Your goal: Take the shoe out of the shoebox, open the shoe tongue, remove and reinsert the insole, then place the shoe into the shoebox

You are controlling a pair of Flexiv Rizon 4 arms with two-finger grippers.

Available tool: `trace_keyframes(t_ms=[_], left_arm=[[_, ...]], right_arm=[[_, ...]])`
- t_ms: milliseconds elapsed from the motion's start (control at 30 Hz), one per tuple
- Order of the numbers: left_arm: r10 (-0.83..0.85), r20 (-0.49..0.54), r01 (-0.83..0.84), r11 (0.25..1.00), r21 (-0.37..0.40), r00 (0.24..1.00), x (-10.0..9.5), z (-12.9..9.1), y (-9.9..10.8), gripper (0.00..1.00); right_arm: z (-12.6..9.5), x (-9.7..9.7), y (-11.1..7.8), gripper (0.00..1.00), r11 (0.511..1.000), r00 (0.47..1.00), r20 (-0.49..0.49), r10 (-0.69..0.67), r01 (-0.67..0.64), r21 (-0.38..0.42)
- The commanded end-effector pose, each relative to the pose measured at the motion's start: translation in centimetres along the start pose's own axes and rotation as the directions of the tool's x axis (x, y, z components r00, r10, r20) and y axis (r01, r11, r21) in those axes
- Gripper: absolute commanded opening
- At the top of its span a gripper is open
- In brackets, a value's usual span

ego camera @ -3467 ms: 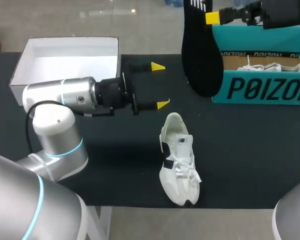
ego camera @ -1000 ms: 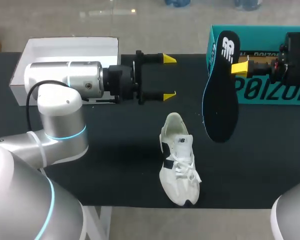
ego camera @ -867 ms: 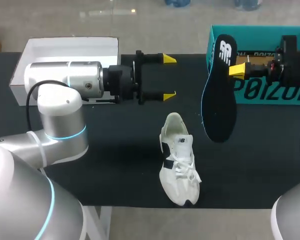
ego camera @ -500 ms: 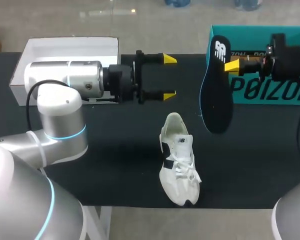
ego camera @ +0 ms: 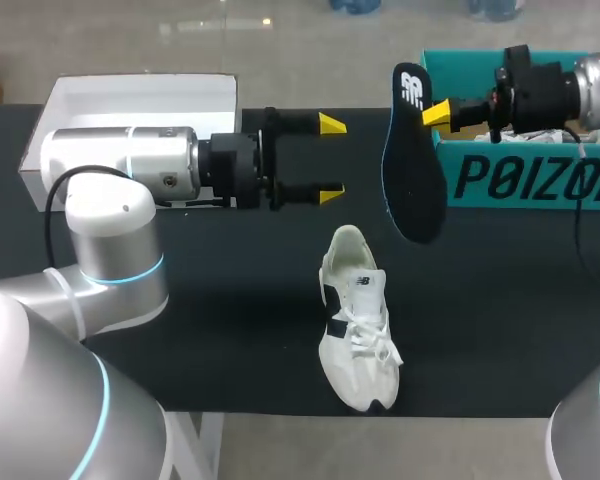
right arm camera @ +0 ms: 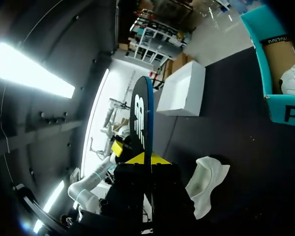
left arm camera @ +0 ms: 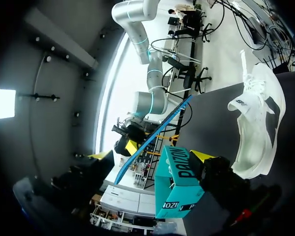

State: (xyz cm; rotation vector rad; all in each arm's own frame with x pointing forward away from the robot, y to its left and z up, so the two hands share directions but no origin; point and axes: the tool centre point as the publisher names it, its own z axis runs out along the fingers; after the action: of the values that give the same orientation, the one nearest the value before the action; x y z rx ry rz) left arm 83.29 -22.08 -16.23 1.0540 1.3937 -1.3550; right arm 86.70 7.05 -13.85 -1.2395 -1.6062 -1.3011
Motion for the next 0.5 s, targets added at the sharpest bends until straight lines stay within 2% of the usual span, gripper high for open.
trace_keyframes(t_ms=[33,267,500], left_arm=[[0.018,0.001,-0.018,1.000,-0.005,1.000,0.0,1.2,0.2,1.00],[0.062,-0.016,-0.062,0.998,0.000,0.998,-0.2,2.8,0.1,1.00],[0.107,-0.055,-0.108,0.994,-0.022,0.993,0.1,3.7,0.2,1.00]], right_arm=[[2.1,-0.7,0.9,0.00,0.992,1.000,-0.015,0.010,-0.008,0.125],[4.1,-0.7,-0.3,0.00,0.987,0.999,-0.023,0.031,-0.027,0.160],[4.8,1.1,-1.0,0.00,0.986,0.999,-0.041,0.022,-0.015,0.164]])
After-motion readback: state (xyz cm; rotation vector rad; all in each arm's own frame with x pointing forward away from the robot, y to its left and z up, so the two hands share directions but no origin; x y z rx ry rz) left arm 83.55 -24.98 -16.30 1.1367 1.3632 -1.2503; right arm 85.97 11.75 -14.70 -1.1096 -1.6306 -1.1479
